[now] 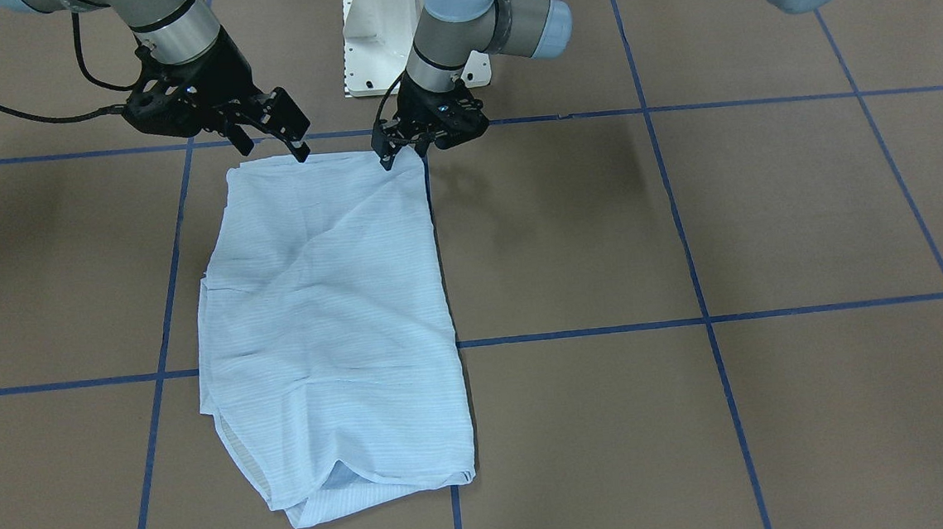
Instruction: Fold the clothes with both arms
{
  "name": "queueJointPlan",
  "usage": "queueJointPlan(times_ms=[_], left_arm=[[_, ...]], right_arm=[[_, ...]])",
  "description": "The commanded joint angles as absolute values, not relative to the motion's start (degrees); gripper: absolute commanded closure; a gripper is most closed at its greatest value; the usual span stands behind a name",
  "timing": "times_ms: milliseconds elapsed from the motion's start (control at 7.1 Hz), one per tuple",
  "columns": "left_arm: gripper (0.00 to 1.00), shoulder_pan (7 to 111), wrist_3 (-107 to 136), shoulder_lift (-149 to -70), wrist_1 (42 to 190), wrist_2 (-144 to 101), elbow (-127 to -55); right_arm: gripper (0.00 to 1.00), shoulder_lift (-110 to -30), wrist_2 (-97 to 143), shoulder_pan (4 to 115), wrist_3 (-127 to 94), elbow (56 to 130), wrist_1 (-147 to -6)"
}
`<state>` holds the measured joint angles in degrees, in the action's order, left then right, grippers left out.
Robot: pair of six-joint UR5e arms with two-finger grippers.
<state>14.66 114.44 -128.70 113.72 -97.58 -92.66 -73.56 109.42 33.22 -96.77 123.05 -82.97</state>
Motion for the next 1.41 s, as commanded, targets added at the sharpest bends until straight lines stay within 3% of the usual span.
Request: queueJointPlan(times_ms=[0, 141, 282, 563, 1267], left_arm=[[0.31, 14.6, 114.4, -128.8, 114.1, -97.6, -92.2], [0.33, 14.6, 114.4, -128.8, 114.1, -97.6, -92.2], [0.43, 14.6, 114.4, -129.1, 114.1, -97.6, -92.3], [1.0, 14.6, 114.3, -129.1, 114.3, -97.7, -92.4], [1.0, 15.1, 111.6, -125.4, 114.1, -98.2, -98.4]], right_arm=[[0.0, -73.6, 109.4, 33.2, -96.8, 123.0, -83.0], [0.0, -73.7, 109.4, 33.2, -96.7, 123.0, -83.0], [0.0, -73.7, 109.4, 33.2, -96.7, 123.0, -83.0], [0.0, -73.7, 109.4, 33.2, -96.7, 123.0, -83.0], [0.0, -74.5, 108.3, 30.5, -98.1, 121.6, -83.1]])
